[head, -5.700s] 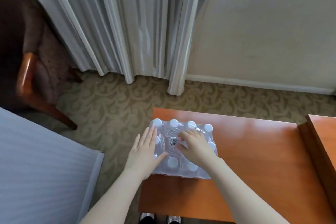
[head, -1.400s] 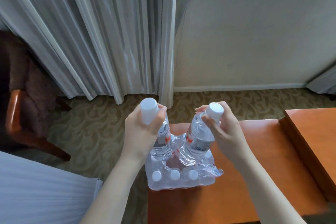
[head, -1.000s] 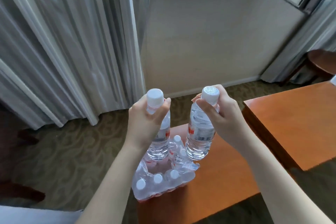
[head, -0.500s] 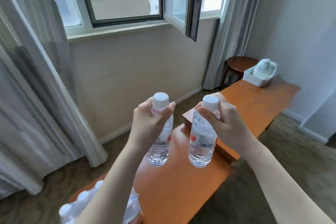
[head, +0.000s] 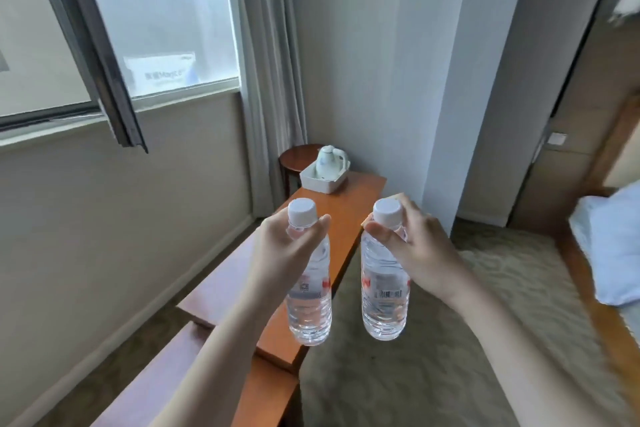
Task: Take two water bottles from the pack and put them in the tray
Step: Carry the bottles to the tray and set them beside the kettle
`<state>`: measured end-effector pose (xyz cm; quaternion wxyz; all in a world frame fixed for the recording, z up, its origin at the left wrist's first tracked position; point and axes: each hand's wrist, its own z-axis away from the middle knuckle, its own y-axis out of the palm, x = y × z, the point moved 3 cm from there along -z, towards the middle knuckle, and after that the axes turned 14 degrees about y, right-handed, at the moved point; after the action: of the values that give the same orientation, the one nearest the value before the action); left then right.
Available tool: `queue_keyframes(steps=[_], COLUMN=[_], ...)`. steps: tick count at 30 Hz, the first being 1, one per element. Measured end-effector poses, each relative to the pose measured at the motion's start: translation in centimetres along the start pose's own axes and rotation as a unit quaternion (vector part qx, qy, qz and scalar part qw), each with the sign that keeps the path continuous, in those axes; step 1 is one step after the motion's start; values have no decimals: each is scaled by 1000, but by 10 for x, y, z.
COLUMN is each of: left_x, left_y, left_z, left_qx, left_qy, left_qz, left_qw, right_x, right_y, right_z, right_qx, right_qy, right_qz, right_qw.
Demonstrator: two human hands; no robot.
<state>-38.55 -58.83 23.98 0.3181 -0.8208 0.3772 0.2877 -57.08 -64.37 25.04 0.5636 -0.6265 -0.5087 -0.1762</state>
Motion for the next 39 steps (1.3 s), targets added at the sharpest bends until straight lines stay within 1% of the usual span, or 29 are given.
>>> queue_keyframes(steps=[5, 11, 16, 20, 25, 28, 32, 39], left_x=[5, 40, 77, 102, 133, 160, 199, 251], left_y=[100, 203, 267, 313, 358, 390, 436, 499], left_z=[-45, -107, -170, -234, -306, -345, -397, -489], left_qx=[38, 94, 124, 165, 162, 156, 141, 68], left_qy=[27, 39, 72, 93, 91, 88, 80, 48], left_qz=[44, 109, 136, 134, 121, 112, 81, 46], left_qw=[998, 989, 980, 973, 975, 977, 983, 995], right_x=[-65, -134, -180, -202, -232, -261, -307, -370], right_y=[-65, -113, -134, -156, -182, -196, -209, -229], right_z=[-18, -68, -135, -206, -292, -344, -420, -564], right_qx=[-72, -150, -158, -170, -177, -173, -128, -45], right_qy=[56, 99, 136, 128, 111, 92, 78, 35], right_qz=[-2, 12, -5, 5, 41, 48, 38, 11], right_qw=[996, 984, 978, 977, 977, 979, 988, 998])
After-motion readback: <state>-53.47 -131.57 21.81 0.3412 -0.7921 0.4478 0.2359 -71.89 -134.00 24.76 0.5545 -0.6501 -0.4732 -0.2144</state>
